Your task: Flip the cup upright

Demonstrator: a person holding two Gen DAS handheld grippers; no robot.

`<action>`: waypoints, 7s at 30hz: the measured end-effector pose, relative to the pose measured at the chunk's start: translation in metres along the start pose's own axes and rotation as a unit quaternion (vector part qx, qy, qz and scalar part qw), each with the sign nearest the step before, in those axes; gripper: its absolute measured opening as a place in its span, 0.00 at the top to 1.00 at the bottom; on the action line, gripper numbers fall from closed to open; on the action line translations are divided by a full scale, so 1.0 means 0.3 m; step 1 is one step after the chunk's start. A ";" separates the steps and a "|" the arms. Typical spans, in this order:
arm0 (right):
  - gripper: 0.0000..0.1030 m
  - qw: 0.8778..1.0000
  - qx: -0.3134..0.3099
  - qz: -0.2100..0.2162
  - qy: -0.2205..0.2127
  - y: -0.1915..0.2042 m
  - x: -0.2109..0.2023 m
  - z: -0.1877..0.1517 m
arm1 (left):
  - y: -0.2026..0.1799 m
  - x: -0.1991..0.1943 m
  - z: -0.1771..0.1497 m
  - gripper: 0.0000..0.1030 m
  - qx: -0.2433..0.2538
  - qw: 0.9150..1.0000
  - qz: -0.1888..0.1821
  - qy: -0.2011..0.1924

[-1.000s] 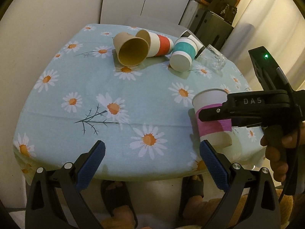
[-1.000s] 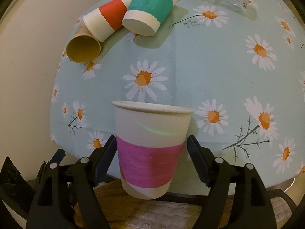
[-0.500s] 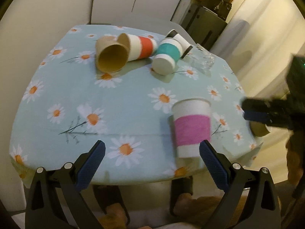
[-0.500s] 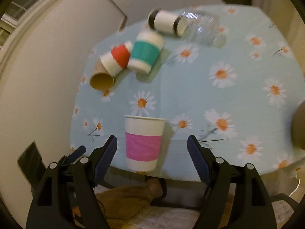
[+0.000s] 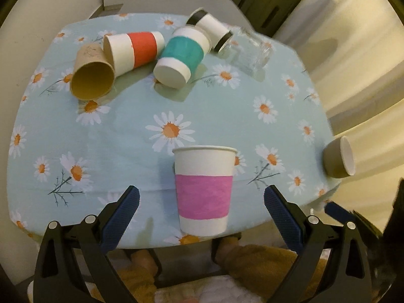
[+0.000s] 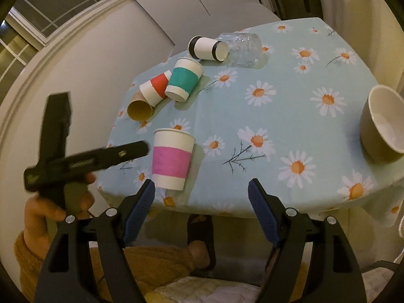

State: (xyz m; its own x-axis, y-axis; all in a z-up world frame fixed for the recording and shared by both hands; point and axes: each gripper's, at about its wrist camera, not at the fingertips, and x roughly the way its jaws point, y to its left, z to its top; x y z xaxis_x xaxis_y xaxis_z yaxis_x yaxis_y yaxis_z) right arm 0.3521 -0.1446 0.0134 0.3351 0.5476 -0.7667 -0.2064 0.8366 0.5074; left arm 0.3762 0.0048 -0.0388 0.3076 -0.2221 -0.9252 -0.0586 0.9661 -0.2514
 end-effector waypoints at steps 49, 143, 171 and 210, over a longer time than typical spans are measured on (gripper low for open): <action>0.26 0.996 -0.066 0.051 0.005 -0.011 0.077 -0.081 | -0.061 -0.149 -0.055 0.37 0.057 0.974 0.013 -0.218; 0.20 0.970 -0.195 0.035 -0.144 0.118 -0.097 -0.215 | 0.056 -0.379 -0.720 0.06 0.087 0.904 0.063 -0.415; 0.05 0.945 -0.269 -0.051 -0.176 0.220 -0.095 -0.455 | 0.061 -0.318 -0.800 0.06 0.090 0.933 0.042 -0.346; 0.05 0.947 -0.266 -0.061 -0.170 0.207 -0.096 -0.458 | 0.052 -0.284 -0.791 0.06 0.095 0.941 0.044 -0.322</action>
State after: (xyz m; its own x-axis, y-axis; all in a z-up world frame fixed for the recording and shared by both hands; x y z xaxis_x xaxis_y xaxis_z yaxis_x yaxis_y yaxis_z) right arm 0.2034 -0.1067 0.0130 0.6442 0.4858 -0.5908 -0.5501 0.8309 0.0835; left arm 0.1238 0.0077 -0.0314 0.8246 -0.0726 -0.5610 0.0406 0.9968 -0.0693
